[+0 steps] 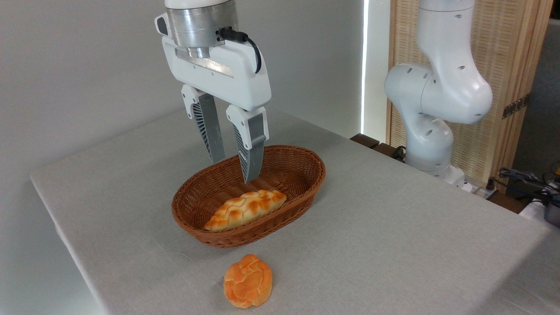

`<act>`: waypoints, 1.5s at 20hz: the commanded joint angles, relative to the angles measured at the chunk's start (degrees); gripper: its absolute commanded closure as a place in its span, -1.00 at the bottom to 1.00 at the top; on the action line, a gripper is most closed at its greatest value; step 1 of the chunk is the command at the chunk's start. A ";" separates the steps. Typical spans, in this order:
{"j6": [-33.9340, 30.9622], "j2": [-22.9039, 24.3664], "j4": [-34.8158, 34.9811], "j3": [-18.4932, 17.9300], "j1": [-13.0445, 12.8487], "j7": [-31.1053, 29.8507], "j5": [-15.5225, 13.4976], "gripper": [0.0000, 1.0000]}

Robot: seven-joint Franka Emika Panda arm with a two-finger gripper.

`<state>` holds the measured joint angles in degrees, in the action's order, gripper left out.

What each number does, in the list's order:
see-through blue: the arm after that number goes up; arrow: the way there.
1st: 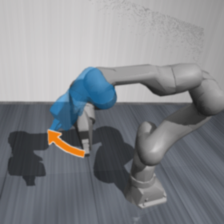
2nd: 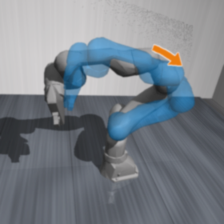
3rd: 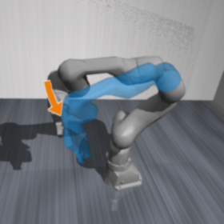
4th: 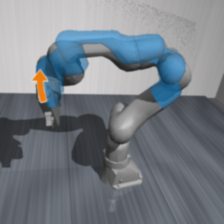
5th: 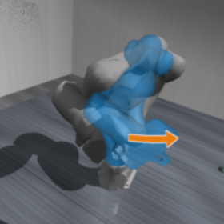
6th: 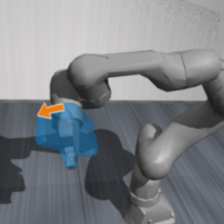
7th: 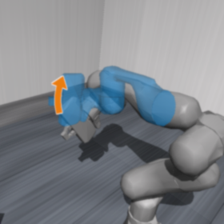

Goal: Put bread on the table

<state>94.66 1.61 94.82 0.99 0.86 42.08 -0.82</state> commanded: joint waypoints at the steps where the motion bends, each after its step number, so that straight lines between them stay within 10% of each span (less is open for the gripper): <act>1: -2.29 -0.20 -1.13 -0.64 -0.60 0.10 -1.37 -1.00; 16: -1.67 0.50 0.80 0.76 -0.68 0.28 -2.87 -1.00; 30: 7.91 7.01 18.29 3.58 -3.41 5.80 -4.28 -1.00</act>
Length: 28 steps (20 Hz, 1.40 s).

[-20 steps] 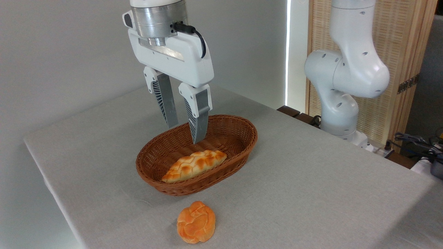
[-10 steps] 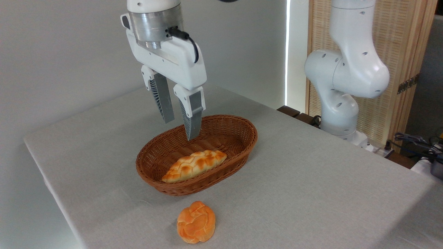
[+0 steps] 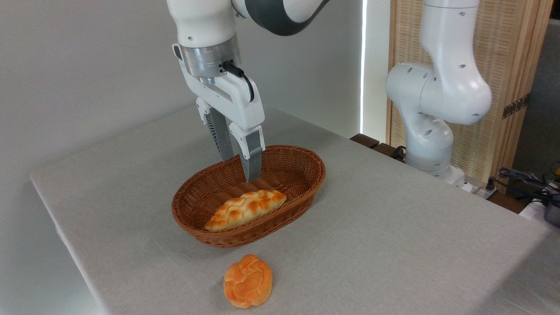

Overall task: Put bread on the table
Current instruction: 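Lower the gripper into the basket onto the braided bread roll, then close the gripper fingers on the braided bread roll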

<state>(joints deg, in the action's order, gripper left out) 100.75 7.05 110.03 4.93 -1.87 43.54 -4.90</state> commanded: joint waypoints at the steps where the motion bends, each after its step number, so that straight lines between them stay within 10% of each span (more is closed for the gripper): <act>1: 1.99 1.39 3.70 -0.27 -0.76 5.92 -0.03 -1.00; 9: 8.84 1.04 11.08 1.66 -1.03 13.32 0.24 -1.00; 13: 10.26 0.43 11.09 1.66 -1.03 17.97 5.32 -1.00; 28: 12.19 -3.44 13.19 3.07 -1.82 17.89 5.16 -0.89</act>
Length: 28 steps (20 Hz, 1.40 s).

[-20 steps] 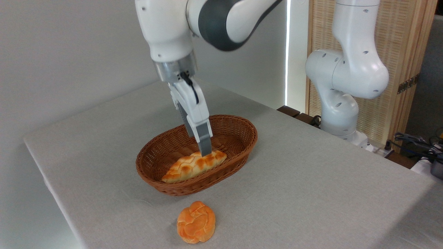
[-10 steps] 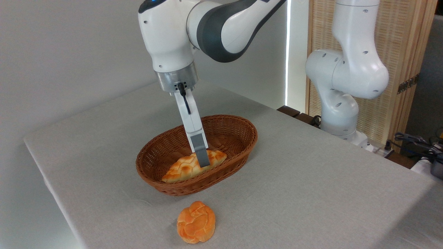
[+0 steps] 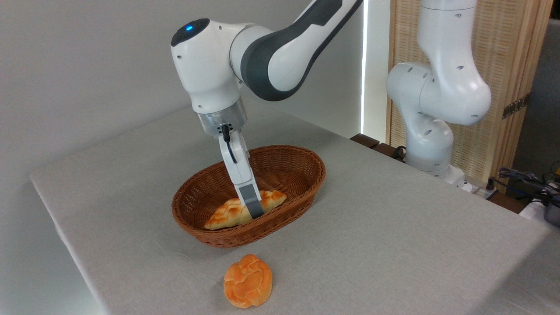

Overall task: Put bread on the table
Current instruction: 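Close the gripper fingers on the braided bread roll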

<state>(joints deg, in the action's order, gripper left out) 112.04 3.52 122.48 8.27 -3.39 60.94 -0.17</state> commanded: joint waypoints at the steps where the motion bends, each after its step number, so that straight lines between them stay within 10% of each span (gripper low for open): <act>1: 0.90 0.09 0.75 -0.27 -0.31 0.50 0.44 -0.75; 5: 0.72 0.00 0.75 -0.27 -0.31 0.41 0.44 0.13; 28: -2.17 -0.27 -0.39 -0.27 -0.31 -2.84 -2.36 0.57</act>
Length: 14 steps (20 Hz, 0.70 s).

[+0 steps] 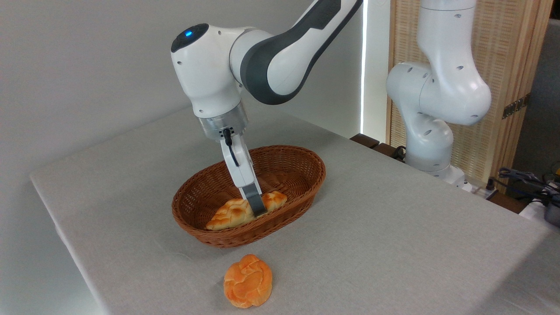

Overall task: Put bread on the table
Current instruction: 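Close the gripper fingers on the braided bread roll, then lift the braided roll out of the basket and carry it sideways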

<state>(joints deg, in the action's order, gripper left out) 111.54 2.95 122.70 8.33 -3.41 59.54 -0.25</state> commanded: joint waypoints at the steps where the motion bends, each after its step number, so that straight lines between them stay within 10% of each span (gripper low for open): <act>1: -2.20 0.39 -1.40 -0.33 -0.28 -1.53 -3.61 0.57; 6: -9.41 0.48 -8.17 -0.33 -0.28 -3.20 -9.77 0.57; 14: -16.70 0.74 -13.62 -1.39 0.16 -2.94 -9.60 0.57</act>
<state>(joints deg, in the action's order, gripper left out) 99.78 3.78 113.00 8.14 -3.37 57.11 -9.28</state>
